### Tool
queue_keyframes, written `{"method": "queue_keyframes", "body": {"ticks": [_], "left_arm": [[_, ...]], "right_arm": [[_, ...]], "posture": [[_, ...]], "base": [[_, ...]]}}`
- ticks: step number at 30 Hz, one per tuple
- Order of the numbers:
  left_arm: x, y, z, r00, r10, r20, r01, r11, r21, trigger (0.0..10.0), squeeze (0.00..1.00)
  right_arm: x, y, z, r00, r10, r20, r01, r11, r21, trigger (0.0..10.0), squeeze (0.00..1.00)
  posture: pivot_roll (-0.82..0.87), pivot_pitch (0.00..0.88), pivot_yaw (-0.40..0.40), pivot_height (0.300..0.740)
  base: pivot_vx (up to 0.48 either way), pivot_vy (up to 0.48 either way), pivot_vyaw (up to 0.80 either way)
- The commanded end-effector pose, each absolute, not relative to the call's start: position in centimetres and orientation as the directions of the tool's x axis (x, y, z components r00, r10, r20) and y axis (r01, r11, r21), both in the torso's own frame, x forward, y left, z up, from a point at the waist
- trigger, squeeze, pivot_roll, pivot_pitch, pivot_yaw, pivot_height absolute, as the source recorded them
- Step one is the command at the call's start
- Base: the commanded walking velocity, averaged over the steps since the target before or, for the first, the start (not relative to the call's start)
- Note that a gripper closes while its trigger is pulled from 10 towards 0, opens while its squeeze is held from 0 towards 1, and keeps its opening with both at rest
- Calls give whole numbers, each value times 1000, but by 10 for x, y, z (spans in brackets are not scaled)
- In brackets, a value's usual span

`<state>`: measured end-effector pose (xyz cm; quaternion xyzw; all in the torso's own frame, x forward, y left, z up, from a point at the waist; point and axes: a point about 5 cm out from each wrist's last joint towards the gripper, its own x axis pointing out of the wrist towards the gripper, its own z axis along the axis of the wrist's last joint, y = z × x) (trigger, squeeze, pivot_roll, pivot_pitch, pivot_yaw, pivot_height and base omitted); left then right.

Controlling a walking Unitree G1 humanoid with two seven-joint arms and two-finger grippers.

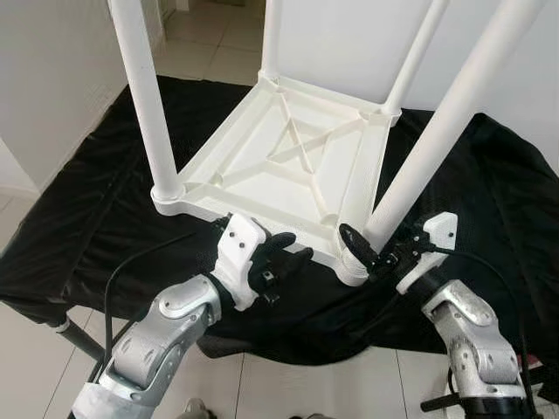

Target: Building children table

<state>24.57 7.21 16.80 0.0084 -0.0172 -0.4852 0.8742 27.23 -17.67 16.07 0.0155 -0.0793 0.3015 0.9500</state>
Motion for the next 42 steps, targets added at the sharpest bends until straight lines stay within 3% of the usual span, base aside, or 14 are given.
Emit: {"method": "queue_keyframes", "body": {"ticks": [1, 19, 20, 21, 22, 23, 35, 42], "left_arm": [[240, 68, 166, 431, -902, 11, 901, 431, 41, 10000, 0], [242, 64, 158, 436, -900, -26, 899, 434, 57, 10000, 0], [241, 64, 158, 433, -901, -27, 901, 431, 58, 10000, 0], [241, 64, 158, 431, -902, -27, 901, 429, 59, 10000, 0], [241, 64, 158, 431, -902, -27, 901, 429, 59, 10000, 0], [240, 64, 158, 431, -902, -28, 901, 429, 62, 10000, 0], [243, 64, 159, 454, -891, -12, 889, 452, 72, 10000, 0], [246, 62, 162, 464, -886, 7, 883, 463, 72, 10000, 0]], "right_arm": [[273, -180, 158, 802, 580, 145, -581, 813, -35, 10000, 0], [294, -171, 136, 702, 710, 63, -706, 704, -70, 10000, 0], [296, -170, 135, 697, 714, 60, -710, 700, -73, 9451, 0], [298, -169, 135, 689, 722, 58, -718, 692, -76, 3922, 0], [298, -169, 135, 689, 722, 58, -718, 692, -76, 3922, 0], [299, -169, 134, 681, 730, 55, -727, 683, -74, 0, 0], [297, -171, 131, 680, 730, 62, -727, 683, -75, 0, 0], [288, -164, 129, 767, 641, 34, -639, 767, -58, 0, 0]], "posture": [[43, 33, -93, 740], [49, 17, -82, 740], [52, 14, -80, 740], [52, 15, -80, 740], [52, 15, -80, 740], [54, 16, -80, 740], [53, 28, -94, 740], [34, 46, -92, 740]], "base": [[0, 0, 0], [0, 0, 0], [0, 0, 0], [0, 0, 0], [0, 0, 0], [0, 0, 0], [0, 0, 0], [0, 0, 0]]}}
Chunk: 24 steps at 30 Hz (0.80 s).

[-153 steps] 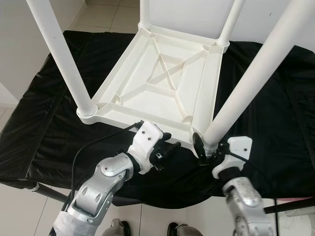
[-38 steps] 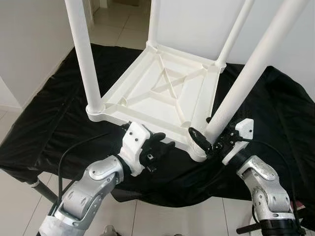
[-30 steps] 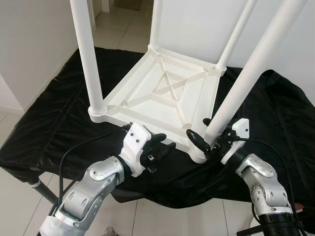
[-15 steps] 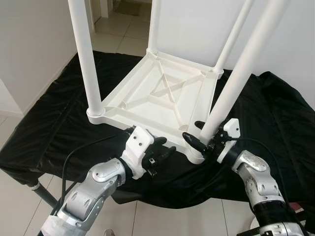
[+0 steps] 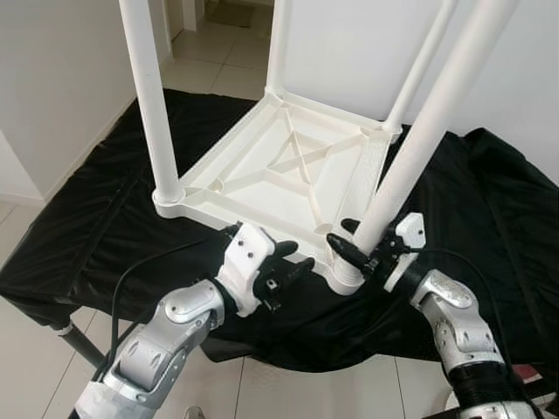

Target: Building children table

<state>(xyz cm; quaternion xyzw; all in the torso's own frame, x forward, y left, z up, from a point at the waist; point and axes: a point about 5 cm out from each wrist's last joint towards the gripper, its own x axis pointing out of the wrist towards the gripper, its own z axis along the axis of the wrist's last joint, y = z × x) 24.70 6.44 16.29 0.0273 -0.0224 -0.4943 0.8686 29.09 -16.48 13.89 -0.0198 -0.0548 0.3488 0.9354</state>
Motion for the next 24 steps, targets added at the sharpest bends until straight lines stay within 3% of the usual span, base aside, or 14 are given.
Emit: {"method": "queue_keyframes", "body": {"ticks": [1, 8, 11, 13, 20, 24], "left_arm": [[247, 62, 162, 464, -886, 8, 883, 463, 73, 10000, 0], [254, 64, 168, 487, -873, 24, 869, 487, 84, 10000, 0], [256, 63, 171, 495, -868, 37, 864, 497, 79, 10000, 0], [257, 59, 171, 492, -869, 42, 866, 494, 78, 10000, 0], [256, 54, 173, 480, -876, 53, 873, 483, 70, 10000, 0], [256, 53, 174, 473, -879, 51, 876, 476, 73, 10000, 0]], "right_arm": [[287, -162, 128, 783, 621, 27, -619, 783, -57, 0, 0], [275, -144, 129, 875, 478, 78, -481, 876, 28, 0, 0], [273, -136, 130, 925, 366, 102, -374, 923, 85, 0, 0], [273, -135, 133, 975, 190, 116, -209, 962, 176, 0, 0], [271, -138, 132, 996, -28, 80, 13, 984, 179, 0, 0], [270, -135, 131, 996, -66, 63, 54, 983, 177, 0, 0]], "posture": [[34, 46, -92, 740], [36, 65, -87, 740], [32, 73, -78, 740], [30, 78, -71, 740], [29, 85, -53, 740], [28, 84, -47, 740]], "base": [[0, 0, 0], [0, 0, 0], [0, 0, 0], [0, 0, 0], [0, 0, 0], [0, 0, 0]]}}
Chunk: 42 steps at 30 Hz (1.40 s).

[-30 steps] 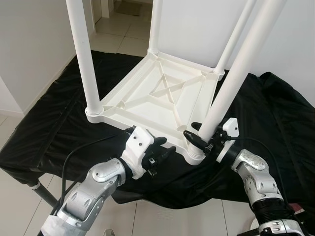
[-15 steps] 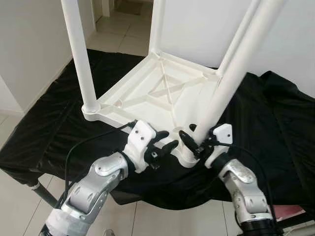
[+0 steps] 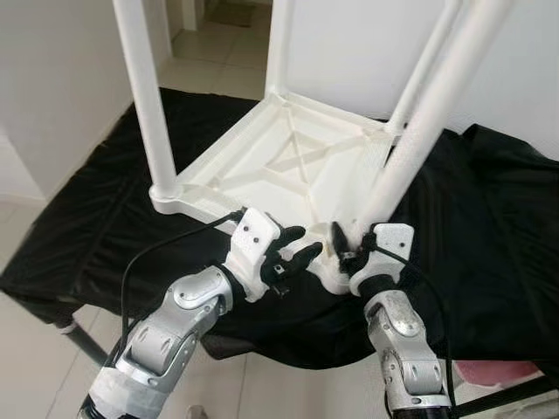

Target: Building children table

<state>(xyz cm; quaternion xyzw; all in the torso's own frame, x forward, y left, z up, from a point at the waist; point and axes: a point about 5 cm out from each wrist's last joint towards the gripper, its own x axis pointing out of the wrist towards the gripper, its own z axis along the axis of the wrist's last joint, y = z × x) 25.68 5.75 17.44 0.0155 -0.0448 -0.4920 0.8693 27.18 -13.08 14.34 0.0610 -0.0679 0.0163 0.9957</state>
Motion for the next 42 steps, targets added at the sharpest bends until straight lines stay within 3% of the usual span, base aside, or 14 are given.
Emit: {"method": "queue_keyframes", "body": {"ticks": [1, 8, 9, 11, 12, 21, 22, 26, 27, 30, 40, 41, 42], "left_arm": [[256, 53, 174, 473, -879, 51, 876, 476, 73, 10000, 0], [262, 56, 176, 478, -877, 52, 872, 481, 90, 10000, 0], [263, 55, 177, 479, -876, 56, 871, 483, 91, 10000, 0], [264, 55, 177, 480, -876, 57, 871, 483, 91, 10000, 0], [264, 54, 177, 480, -875, 59, 870, 484, 92, 10000, 0], [263, 53, 177, 487, -871, 65, 866, 491, 94, 10000, 0], [262, 53, 176, 488, -870, 64, 865, 492, 94, 10000, 0], [260, 53, 171, 490, -871, 46, 866, 492, 95, 10000, 0], [260, 53, 171, 490, -871, 46, 866, 492, 95, 10000, 0], [257, 54, 167, 479, -877, 23, 872, 479, 100, 10000, 0], [250, 50, 163, 458, -889, -8, 884, 454, 111, 10000, 0], [250, 49, 163, 462, -887, -9, 880, 458, 125, 10000, 0], [250, 49, 163, 462, -887, -9, 880, 458, 125, 10000, 0]], "right_arm": [[270, -135, 131, 996, -66, 63, 54, 983, 177, 0, 0], [268, -125, 137, 995, -34, 91, 17, 983, 184, 0, 0], [268, -126, 140, 994, -26, 105, 8, 986, 164, 10000, 0], [268, -128, 141, 994, -23, 109, 6, 988, 154, 10000, 0], [269, -131, 142, 993, -14, 116, -4, 988, 152, 10000, 1000], [270, -156, 143, 985, 103, 137, -116, 989, 90, 10000, 1000], [271, -161, 141, 981, 151, 125, -163, 983, 88, 10000, 0], [276, -170, 140, 919, 382, 97, -387, 921, 42, 10000, 0], [276, -170, 140, 919, 382, 97, -387, 921, 42, 10000, 0], [278, -169, 141, 842, 534, 76, -536, 844, 15, 10000, 0], [294, -169, 142, 722, 692, 27, -691, 722, -28, 10000, 0], [297, -170, 141, 729, 684, 24, -682, 729, -54, 2863, 0], [297, -170, 141, 729, 684, 24, -682, 729, -54, 2863, 0]], "posture": [[28, 84, -47, 740], [17, 76, -44, 740], [8, 73, -47, 740], [8, 73, -47, 740], [8, 72, -49, 740], [16, 73, -65, 740], [18, 71, -70, 740], [8, 66, -65, 740], [8, 66, -65, 740], [10, 60, -67, 740], [35, 47, -77, 740], [37, 44, -77, 740], [37, 44, -77, 740]], "base": [[0, 0, 0], [0, 0, 0], [0, 0, 0], [0, 0, 0], [0, 0, 0], [0, 0, 0], [0, 0, 0], [0, 0, 0], [0, 0, 0], [0, 0, 0], [0, 0, 0], [0, 0, 0], [0, 0, 0]]}}
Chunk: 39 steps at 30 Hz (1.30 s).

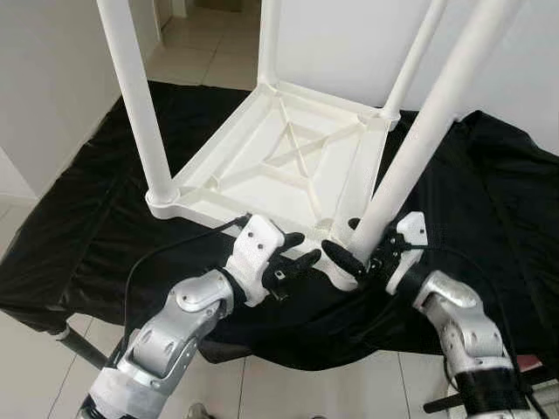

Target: Building children table

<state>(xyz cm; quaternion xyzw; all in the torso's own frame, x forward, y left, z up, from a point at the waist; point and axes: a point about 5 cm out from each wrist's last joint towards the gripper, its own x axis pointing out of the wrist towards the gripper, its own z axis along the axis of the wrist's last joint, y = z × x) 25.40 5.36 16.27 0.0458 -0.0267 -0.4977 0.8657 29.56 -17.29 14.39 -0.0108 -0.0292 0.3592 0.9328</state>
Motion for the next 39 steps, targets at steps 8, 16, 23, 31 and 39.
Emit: {"method": "queue_keyframes", "body": {"ticks": [8, 16, 23, 31, 39], "left_arm": [[248, 48, 161, 460, -887, -19, 879, 453, 150, 10000, 0], [250, 48, 161, 463, -886, -18, 875, 454, 167, 10000, 0], [251, 46, 160, 468, -883, -15, 871, 459, 177, 10000, 0], [252, 46, 158, 496, -868, -13, 857, 487, 169, 10000, 0], [253, 47, 157, 506, -862, -14, 852, 497, 163, 10000, 0]], "right_arm": [[298, -174, 136, 727, 686, 11, -684, 726, -69, 0, 0], [290, -176, 129, 746, 665, 28, -664, 747, -43, 0, 0], [291, -173, 127, 877, 480, 33, -479, 877, -28, 10000, 0], [281, -150, 123, 986, 157, 58, -160, 986, 44, 10000, 0], [271, -136, 117, 999, 10, 38, -13, 998, 68, 10000, 0]], "posture": [[40, 31, -72, 740], [21, 34, -65, 740], [17, 35, -71, 740], [25, 28, -84, 740], [26, 28, -85, 740]], "base": [[0, 0, 0], [0, 0, 0], [0, 0, 0], [0, 0, 0], [0, 0, 0]]}}
